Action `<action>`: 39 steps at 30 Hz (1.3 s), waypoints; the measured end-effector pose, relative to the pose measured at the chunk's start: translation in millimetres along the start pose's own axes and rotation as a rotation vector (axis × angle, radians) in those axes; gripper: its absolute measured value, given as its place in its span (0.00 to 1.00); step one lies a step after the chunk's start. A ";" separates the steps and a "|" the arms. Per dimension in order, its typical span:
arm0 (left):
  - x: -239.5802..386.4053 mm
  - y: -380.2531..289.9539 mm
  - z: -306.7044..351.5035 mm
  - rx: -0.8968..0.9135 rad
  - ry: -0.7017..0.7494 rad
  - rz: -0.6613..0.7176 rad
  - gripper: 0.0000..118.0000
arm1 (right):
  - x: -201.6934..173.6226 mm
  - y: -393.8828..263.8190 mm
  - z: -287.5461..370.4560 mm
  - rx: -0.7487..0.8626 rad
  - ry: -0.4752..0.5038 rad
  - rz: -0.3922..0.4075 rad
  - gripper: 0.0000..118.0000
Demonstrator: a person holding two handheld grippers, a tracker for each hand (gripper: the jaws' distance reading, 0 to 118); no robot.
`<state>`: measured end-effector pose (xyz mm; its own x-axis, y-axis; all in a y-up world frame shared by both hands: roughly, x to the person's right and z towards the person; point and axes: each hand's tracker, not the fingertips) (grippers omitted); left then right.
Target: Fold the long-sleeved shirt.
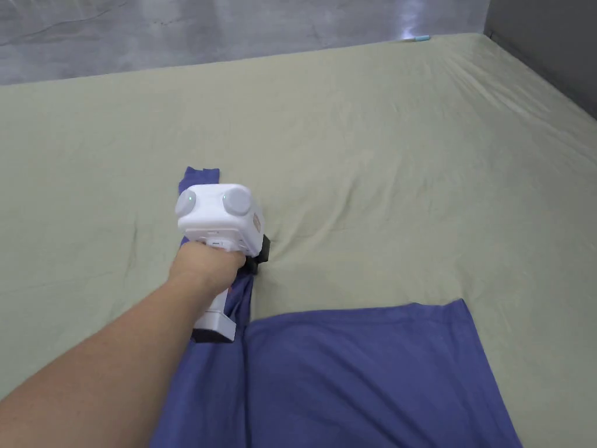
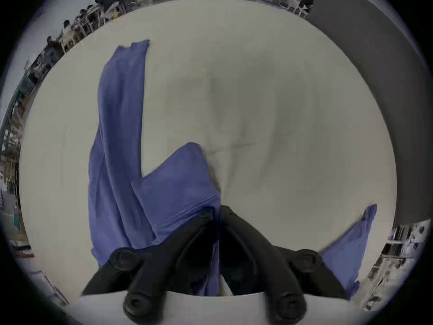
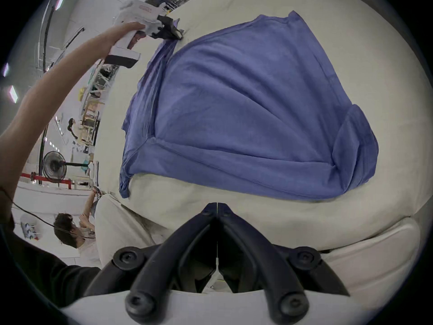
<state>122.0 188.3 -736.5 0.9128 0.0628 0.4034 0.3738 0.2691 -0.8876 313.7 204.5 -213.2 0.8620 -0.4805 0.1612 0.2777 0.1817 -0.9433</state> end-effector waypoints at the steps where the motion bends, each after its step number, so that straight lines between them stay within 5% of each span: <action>1: -4.8 -0.3 2.8 0.003 -0.023 0.008 0.00 | -2.2 -0.7 0.2 0.000 0.003 0.004 0.02; 7: -23.5 -7.9 25.7 0.053 -0.136 0.084 0.00 | -12.7 -10.3 8.9 0.023 0.055 0.017 0.02; 17: -10.0 -52.5 156.2 0.240 -0.184 0.006 0.00 | -26.7 -9.7 5.5 0.018 0.060 0.042 0.02; 27: 9.3 -266.6 305.2 0.403 -0.228 -0.150 0.00 | -47.9 -7.2 4.5 0.012 0.041 0.128 0.02; 34: 10.5 -427.2 226.0 0.051 -0.176 -0.015 0.00 | -54.2 -7.9 -0.6 0.012 -0.017 0.098 0.02; 37: 3.0 -465.2 164.9 -0.064 -0.260 0.121 0.00 | -56.4 -9.4 1.3 0.014 -0.023 0.091 0.02; 39: -3.6 -473.9 128.2 -0.114 -0.182 0.156 0.01 | -59.7 -10.6 2.8 0.015 -0.032 0.106 0.02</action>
<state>-79.5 183.8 -288.8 0.9201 0.2699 0.2840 0.2565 0.1329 -0.9574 260.4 233.7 -212.0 0.9000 -0.4303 0.0699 0.1901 0.2432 -0.9512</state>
